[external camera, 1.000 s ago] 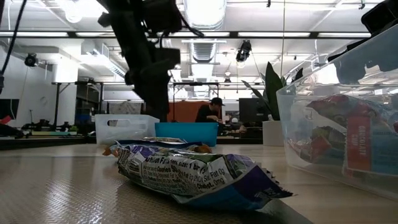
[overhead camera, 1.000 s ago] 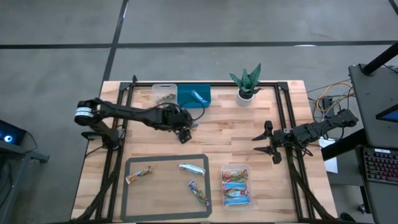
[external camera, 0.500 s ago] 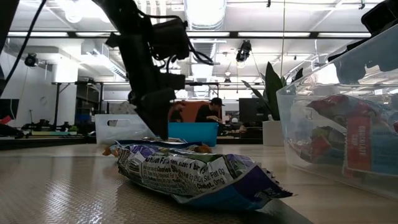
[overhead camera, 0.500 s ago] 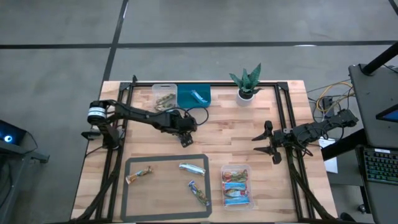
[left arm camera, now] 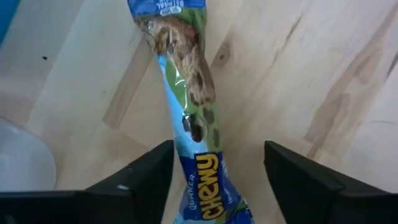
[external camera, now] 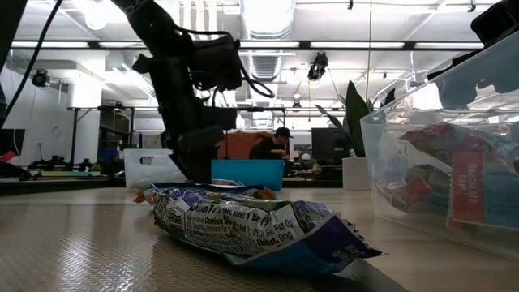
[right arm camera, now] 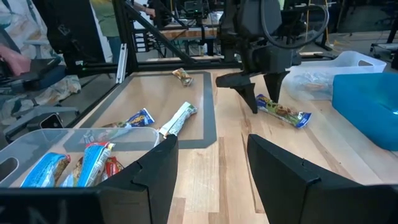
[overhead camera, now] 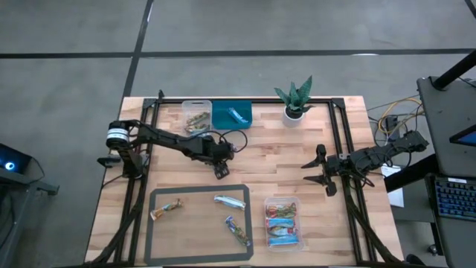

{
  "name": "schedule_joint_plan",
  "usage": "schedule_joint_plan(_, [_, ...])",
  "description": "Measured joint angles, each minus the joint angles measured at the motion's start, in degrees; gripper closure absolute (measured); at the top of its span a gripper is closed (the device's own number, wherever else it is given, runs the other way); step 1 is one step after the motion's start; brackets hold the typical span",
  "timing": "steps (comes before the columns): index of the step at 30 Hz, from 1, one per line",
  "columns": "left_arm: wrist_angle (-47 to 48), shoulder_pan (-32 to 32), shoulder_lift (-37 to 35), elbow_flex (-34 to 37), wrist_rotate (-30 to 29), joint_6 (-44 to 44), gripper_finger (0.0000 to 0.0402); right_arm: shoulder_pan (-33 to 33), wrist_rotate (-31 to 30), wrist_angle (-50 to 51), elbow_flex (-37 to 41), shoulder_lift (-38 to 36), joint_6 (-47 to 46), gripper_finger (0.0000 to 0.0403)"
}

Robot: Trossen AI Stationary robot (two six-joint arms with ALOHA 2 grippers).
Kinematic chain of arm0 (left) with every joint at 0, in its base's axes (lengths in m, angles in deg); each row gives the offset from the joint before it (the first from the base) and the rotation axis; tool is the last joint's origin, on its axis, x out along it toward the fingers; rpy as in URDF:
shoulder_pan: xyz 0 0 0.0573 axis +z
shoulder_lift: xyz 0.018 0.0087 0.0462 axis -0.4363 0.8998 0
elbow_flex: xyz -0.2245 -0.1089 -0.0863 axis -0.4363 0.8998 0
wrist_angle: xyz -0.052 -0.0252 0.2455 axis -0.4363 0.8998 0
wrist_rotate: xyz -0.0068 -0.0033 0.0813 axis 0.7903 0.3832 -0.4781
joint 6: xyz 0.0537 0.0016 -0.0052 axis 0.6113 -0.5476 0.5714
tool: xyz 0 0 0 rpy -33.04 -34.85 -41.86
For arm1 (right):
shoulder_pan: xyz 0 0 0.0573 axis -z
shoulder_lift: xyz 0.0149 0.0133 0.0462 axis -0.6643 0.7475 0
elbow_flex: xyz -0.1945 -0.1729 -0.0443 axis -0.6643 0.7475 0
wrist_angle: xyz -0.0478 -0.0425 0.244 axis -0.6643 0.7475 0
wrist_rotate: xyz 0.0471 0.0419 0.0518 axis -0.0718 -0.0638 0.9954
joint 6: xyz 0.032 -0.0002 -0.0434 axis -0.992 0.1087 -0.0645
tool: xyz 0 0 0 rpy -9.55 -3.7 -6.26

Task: Pick and place Granola Bars by type
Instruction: Put the blue granola bar into the blue bin

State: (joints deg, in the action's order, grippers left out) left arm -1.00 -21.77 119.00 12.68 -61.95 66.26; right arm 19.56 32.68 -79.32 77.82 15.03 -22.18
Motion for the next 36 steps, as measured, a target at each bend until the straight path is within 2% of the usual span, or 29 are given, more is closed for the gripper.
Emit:
schedule_joint_plan(14, [-0.03, -0.01, -0.67, -0.12, -0.34, -2.38, 0.0298, 0.0, 0.0, 0.0, 0.0, 0.0, 0.01, 0.022])
schedule_joint_plan(23, [1.57, -0.09, -7.78, -0.19, -0.09, -1.78, 0.0389, -0.04, 0.0, 0.03, 0.0, -0.03, 0.01, 0.022])
schedule_joint_plan(36, [11.03, -0.35, -25.75, -0.02, -0.15, 1.12, 0.0401, -0.01, 0.03, 0.0, 0.0, -0.03, 0.01, 0.022])
